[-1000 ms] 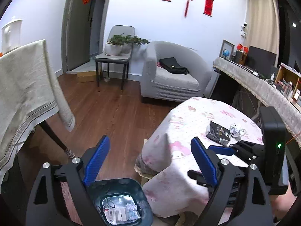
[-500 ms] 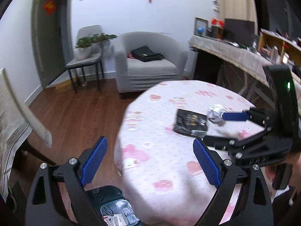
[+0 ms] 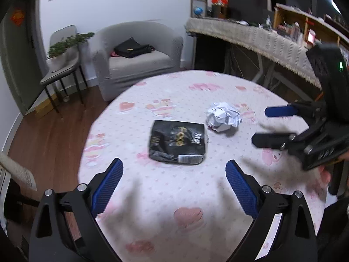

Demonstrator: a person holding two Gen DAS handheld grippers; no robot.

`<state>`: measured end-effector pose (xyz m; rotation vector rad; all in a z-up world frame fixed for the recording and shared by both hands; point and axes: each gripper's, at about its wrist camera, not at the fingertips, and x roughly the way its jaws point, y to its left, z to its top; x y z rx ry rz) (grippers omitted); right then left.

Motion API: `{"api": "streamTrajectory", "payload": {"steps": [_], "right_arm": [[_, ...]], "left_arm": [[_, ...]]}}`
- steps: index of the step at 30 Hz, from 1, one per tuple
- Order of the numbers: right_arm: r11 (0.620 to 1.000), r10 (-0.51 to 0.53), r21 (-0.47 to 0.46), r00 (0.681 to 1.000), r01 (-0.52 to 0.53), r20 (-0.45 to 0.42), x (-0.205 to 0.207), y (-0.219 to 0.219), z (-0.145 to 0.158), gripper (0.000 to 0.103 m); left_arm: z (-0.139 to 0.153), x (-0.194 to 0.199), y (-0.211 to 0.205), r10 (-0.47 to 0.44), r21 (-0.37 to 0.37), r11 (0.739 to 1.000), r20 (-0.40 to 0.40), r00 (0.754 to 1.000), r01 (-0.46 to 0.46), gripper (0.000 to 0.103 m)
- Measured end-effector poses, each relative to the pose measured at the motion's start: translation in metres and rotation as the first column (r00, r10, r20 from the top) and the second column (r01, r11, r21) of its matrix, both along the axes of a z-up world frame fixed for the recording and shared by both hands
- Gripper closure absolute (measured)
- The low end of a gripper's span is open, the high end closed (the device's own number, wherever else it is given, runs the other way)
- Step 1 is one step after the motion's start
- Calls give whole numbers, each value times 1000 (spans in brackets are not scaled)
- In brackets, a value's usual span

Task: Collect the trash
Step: 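Grasp the black Face tissue pack with left tool while right tool grasps the crumpled white paper ball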

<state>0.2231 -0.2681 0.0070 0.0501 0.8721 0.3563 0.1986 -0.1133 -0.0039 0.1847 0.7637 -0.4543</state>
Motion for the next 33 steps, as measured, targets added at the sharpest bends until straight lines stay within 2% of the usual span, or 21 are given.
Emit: {"api": "streamTrajectory", "payload": {"steps": [5,20,25,28,33], "right_arm": [[998,-30,47,999,31,-18,1,-21,-1,7],[997,-40,68,997,45,-65,6,-42,-14,7],[997,-44,57,997,47,-57,6,-40,-13,7],[997,-45,56,998,47,-52,7,-37,-12,7],[1000,-10,-2,999,10,-30,9,-21,-11,7]], "left_arm": [[-11,15,-15,-46,42,998,-25,999,47,6],[-31,56,-35,-53,76,995,-104,993,61,7],[-30,62,-29,-35,42,998,-118,992,40,27],[-29,61,-26,-26,25,999,-122,992,29,30],[-28,55,-21,-12,12,1000,-126,992,13,30]]}}
